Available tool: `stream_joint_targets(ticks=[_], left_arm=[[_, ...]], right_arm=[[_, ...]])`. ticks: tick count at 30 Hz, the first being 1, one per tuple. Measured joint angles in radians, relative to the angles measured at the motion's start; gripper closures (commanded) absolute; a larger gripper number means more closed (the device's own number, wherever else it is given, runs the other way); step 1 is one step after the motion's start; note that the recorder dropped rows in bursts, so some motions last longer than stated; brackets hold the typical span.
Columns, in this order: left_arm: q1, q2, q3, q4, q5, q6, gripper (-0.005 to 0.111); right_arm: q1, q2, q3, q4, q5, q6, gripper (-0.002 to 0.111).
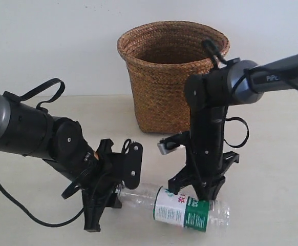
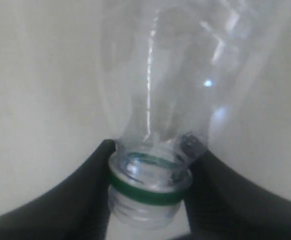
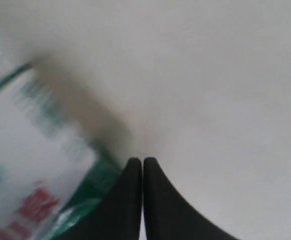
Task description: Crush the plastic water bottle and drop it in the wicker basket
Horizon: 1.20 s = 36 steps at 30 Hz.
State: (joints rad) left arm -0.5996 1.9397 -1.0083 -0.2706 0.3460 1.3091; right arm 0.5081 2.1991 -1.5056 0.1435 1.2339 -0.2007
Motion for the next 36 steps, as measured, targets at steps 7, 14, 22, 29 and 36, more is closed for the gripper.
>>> stream_joint_targets(ticks=[7,14,22,29,36], left_arm=[[0.004,0.010,0.000,-0.018,-0.165,-0.136,0.103],[0.006,0.010,0.000,-0.020,-0.177,-0.174,0.103],[0.006,0.010,-0.008,-0.022,-0.183,-0.193,0.103],[0.008,0.010,-0.010,-0.035,-0.180,-0.208,0.103],[0.012,0.010,-0.010,-0.044,-0.154,-0.224,0.103]], right_arm=[[0.002,-0.109,-0.027,-0.290,-0.171,0.125,0.108],[0.002,-0.275,-0.028,-0.254,-0.176,0.123,0.108],[0.002,-0.326,0.208,-0.010,-0.322,-0.008,0.108],[0.002,-0.326,0.353,-0.012,-0.542,-0.011,0.108],[0.002,-0.326,0.370,-0.030,-0.644,-0.007,0.108]])
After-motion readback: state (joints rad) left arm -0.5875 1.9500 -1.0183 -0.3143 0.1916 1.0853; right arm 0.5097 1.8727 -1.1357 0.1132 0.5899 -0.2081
